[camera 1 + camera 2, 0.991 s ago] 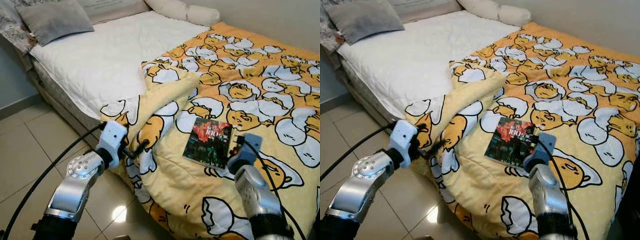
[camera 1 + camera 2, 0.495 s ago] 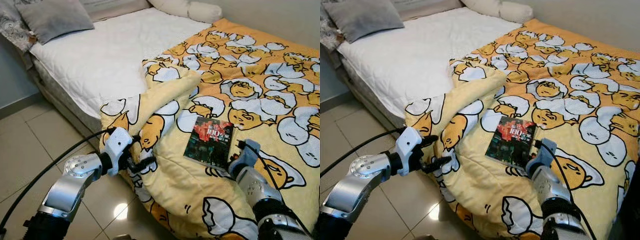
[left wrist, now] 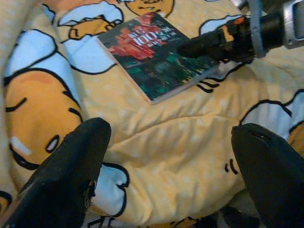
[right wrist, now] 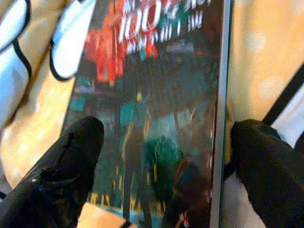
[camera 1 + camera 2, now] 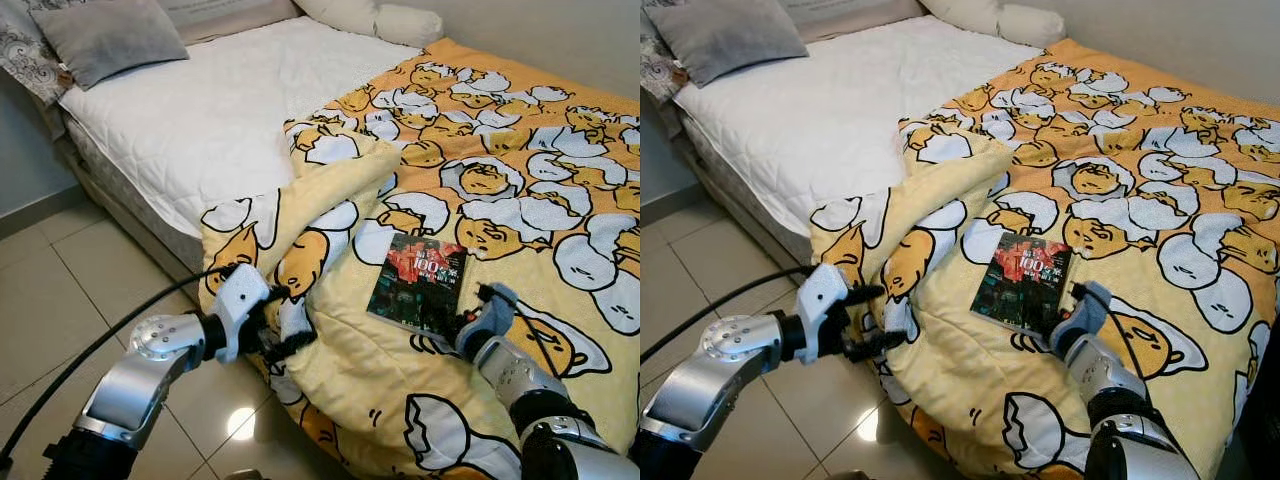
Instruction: Clean up the room
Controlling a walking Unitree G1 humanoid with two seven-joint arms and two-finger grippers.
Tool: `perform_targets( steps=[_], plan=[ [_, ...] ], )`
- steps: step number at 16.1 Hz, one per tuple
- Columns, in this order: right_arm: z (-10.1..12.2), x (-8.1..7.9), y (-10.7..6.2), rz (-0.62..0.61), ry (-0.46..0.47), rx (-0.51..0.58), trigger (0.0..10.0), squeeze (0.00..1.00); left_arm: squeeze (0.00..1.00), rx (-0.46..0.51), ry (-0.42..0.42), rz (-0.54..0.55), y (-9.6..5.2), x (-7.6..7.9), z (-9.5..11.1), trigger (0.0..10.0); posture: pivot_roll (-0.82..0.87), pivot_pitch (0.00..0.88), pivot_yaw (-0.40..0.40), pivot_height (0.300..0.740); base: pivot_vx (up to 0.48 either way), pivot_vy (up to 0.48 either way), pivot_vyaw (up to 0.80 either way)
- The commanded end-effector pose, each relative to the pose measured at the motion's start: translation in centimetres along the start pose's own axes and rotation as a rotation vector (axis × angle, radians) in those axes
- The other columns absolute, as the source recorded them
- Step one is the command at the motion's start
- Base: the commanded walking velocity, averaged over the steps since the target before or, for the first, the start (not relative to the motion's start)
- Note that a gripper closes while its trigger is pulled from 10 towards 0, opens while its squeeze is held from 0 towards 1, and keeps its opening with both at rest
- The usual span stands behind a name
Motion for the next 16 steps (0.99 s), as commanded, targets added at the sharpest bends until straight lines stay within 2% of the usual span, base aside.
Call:
perform_targets(
  steps=[1, 3, 6, 7, 9, 10, 12, 14, 16],
  plan=[
    [-1.4, -0.1, 0.0, -0.004, 0.038, -0.065, 10.0, 0.00, 0.65, -0.012, 0.014, -0.014, -0.1, 0.1, 0.2, 10.0, 0.06, 0.000, -0.017, 0.740, 0.000, 0.000, 0.00],
    [-2.7, 0.0, -0.1, -0.026, 0.046, -0.115, 10.0, 0.00, 0.65, -0.022, 0.018, -0.020, -0.3, 0.1, 0.2, 10.0, 0.06, 0.000, -0.016, 0.740, 0.000, 0.000, 0.00],
    [-4.5, -0.8, -0.1, -0.006, 0.119, -0.174, 10.0, 0.00, 0.64, -0.033, 0.024, -0.023, -0.6, 0.0, 0.1, 10.0, 0.07, 0.000, -0.016, 0.740, 0.000, 0.000, 0.00],
    [-4.6, -0.9, -0.1, 0.000, 0.117, -0.180, 10.0, 0.00, 0.64, -0.034, 0.024, -0.023, -0.7, 0.0, 0.1, 10.0, 0.07, 0.000, -0.016, 0.740, 0.000, 0.000, 0.00],
    [-6.5, -1.3, -0.3, -0.012, 0.033, -0.269, 10.0, 0.00, 0.61, -0.045, 0.030, -0.022, -0.7, -0.1, 0.0, 10.0, 0.08, 0.000, -0.015, 0.740, 0.000, 0.000, 0.00],
    [-6.9, -1.2, -0.4, -0.033, 0.027, -0.279, 10.0, 0.00, 0.61, -0.047, 0.032, -0.020, -0.7, -0.2, 0.0, 10.0, 0.08, 0.000, -0.015, 0.740, 0.000, 0.000, 0.00],
    [-8.1, -0.8, -0.7, -0.098, 0.080, -0.297, 10.0, 0.00, 0.59, -0.050, 0.035, -0.015, -0.6, -0.3, 0.1, 10.0, 0.08, 0.000, -0.017, 0.740, 0.000, 0.000, 0.00],
    [-7.8, -1.5, -0.5, -0.057, 0.124, -0.273, 10.0, 0.00, 0.59, -0.050, 0.034, -0.011, -0.5, -0.4, 0.1, 10.0, 0.08, 0.000, -0.016, 0.740, 0.000, 0.000, 0.00],
    [-5.9, -2.8, 0.3, 0.034, 0.228, -0.195, 10.0, 0.00, 0.59, -0.049, 0.035, -0.011, -0.4, -0.4, 0.2, 10.0, 0.08, 0.000, -0.015, 0.740, 0.000, 0.000, 0.00]
  ],
)
Point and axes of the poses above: a point about 5 cm out from each wrist's last joint towards the gripper, its own y axis pointing out of the wrist towards the gripper, its own z axis along the axis of the wrist's last joint, x = y × z, the point moved 2 cm from there along y, pointing out of the wrist towards the gripper, and after that the axes turned 14 degrees about -y, right-handed, at the moved point
